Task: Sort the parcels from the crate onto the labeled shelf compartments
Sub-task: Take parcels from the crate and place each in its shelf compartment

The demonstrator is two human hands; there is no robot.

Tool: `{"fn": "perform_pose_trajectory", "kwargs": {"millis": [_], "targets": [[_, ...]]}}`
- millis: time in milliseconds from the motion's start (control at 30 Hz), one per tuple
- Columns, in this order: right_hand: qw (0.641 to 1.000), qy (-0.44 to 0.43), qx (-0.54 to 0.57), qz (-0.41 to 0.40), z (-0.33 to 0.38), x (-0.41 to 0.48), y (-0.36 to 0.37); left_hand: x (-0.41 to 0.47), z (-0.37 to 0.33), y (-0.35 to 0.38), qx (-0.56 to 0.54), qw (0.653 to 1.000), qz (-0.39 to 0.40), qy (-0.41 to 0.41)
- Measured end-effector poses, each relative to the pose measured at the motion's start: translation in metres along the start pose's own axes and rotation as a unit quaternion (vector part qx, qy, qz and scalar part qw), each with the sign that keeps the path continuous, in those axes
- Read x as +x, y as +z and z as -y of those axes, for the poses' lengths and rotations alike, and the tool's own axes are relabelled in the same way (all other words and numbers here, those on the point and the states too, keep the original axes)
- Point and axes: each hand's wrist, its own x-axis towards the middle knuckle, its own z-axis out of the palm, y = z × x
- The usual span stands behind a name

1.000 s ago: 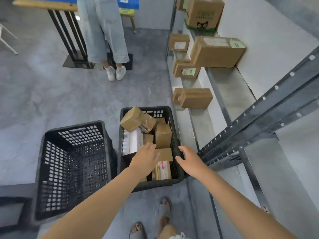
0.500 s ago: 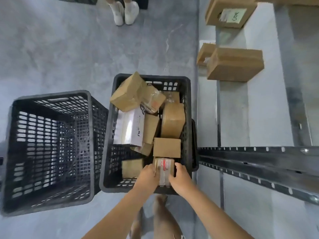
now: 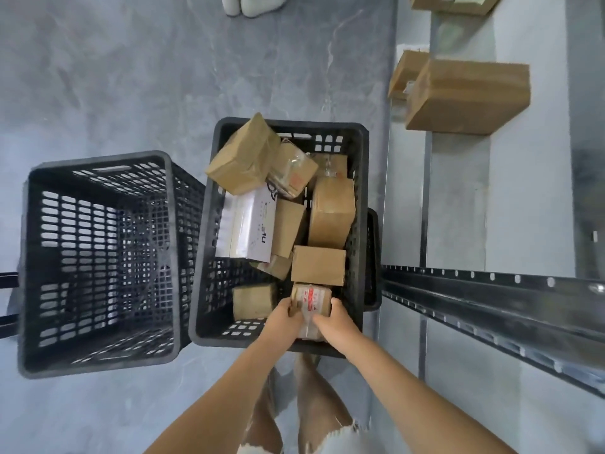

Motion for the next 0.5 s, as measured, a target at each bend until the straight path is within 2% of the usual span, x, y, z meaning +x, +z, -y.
{"fn": "perform_pose_trajectory", "kwargs": {"millis": [300, 500], "targets": [[0.991, -0.121, 0.051, -0.002, 0.050, -0.106, -0.027, -0.086, -0.034, -0.066, -0.102, 0.991, -0.045, 0.077], [0.975, -0.188, 0.111, -0.043, 0.093, -0.168, -0.055, -0.150, -0.079, -0.111, -0.148, 0.967, -0.074, 0.192]]}}
